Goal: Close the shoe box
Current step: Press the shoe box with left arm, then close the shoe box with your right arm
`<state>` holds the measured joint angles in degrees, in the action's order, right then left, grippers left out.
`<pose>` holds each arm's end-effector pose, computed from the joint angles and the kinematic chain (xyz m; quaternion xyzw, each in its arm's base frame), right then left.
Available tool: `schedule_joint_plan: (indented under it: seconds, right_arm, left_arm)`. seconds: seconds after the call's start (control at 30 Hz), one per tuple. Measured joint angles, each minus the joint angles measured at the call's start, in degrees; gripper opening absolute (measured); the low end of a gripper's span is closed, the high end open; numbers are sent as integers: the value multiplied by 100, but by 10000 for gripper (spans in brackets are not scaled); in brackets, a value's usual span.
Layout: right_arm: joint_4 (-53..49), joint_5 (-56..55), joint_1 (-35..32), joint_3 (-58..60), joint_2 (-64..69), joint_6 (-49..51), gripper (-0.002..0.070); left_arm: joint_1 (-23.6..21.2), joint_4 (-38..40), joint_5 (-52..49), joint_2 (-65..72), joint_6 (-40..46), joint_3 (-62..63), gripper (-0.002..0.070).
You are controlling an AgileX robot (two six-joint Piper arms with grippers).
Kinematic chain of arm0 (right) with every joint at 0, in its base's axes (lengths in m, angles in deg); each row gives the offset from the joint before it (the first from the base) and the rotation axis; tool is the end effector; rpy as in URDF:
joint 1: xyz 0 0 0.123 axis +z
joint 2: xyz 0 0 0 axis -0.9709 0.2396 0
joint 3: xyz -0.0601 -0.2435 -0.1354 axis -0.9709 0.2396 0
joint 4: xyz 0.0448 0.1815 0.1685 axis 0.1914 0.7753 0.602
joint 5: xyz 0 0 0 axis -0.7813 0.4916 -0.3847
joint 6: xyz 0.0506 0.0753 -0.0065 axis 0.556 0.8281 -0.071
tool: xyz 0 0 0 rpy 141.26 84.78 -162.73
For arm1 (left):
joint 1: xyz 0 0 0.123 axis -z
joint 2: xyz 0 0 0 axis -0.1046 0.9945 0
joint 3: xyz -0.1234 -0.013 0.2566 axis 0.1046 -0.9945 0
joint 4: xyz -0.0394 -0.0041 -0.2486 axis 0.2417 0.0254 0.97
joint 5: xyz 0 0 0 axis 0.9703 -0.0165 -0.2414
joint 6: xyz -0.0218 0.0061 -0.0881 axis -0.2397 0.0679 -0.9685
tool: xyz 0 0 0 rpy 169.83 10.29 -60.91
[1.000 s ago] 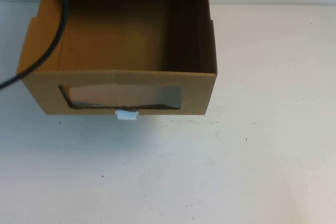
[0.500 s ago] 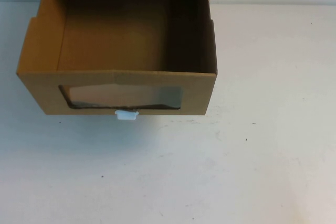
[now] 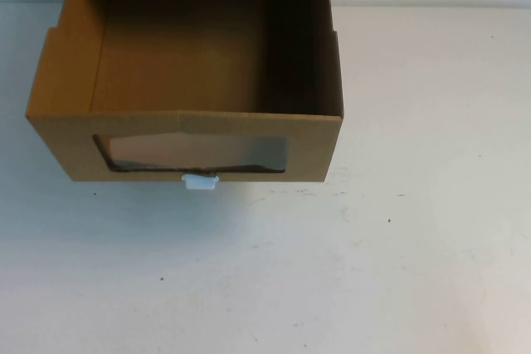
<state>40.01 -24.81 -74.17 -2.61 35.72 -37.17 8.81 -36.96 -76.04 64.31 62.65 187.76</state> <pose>0.0529 0.0079 0.1734 -0.0388 0.7977 0.0337 0.6008 0.4511 -0.0842 0.4040 0.2541 0.8296 -0.3061 0.3918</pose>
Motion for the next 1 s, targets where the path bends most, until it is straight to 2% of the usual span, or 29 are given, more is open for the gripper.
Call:
schedule_joint_plan:
  seconds: [0.27, 0.57, 0.73, 0.87, 1.0]
  right_arm:
    - [106, -81, 0, 0, 0, -10, -13]
    - [2919, -1003, 0, 0, 0, -10, -13]
    - [3677, -1328, 0, 0, 0, -143, -13]
    - [3858, -874, 0, -135, 0, -143, -12]
    - [3790, -79, 0, -923, 594, -152, -12]
  left_arm:
    - [0, -192, -36, 0, -94, 9, -5]
    - [0, -230, -49, 0, -109, 26, -5]
    - [0, -234, -53, 0, -119, 26, -5]
    - [0, -234, -62, 0, -127, 35, -5]
    - [0, -234, -62, 0, -127, 35, -5]
